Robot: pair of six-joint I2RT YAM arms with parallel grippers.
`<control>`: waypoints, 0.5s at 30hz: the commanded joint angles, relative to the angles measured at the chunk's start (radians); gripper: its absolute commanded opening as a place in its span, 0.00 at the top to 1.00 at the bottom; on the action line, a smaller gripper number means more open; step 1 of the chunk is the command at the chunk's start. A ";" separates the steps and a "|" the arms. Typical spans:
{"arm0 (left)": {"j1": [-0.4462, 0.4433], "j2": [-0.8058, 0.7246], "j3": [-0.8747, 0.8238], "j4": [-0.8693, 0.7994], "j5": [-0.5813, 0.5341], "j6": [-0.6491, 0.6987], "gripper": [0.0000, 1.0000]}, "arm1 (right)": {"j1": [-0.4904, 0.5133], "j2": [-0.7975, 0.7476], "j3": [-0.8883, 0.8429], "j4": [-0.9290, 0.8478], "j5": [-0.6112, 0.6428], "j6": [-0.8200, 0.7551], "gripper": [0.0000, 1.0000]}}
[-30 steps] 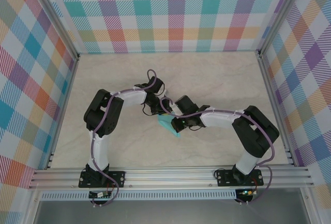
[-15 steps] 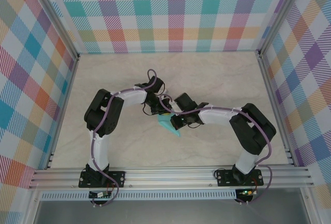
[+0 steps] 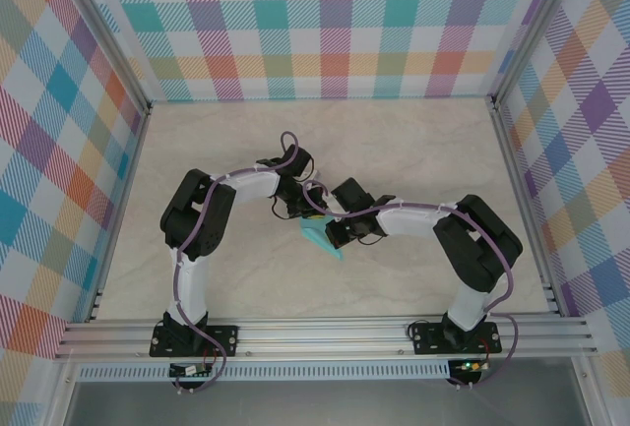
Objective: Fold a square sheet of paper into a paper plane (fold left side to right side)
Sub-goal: Third fold the triangle at the center of the table.
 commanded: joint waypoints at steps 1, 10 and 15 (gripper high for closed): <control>-0.024 0.064 -0.005 -0.037 -0.046 0.018 0.98 | -0.007 0.005 0.026 -0.007 -0.013 0.003 1.00; -0.026 0.067 -0.004 -0.037 -0.045 0.017 0.98 | -0.007 0.003 0.037 0.000 -0.018 0.000 1.00; -0.027 0.068 -0.004 -0.034 -0.046 0.016 0.99 | -0.007 0.014 0.049 -0.009 -0.014 -0.002 1.00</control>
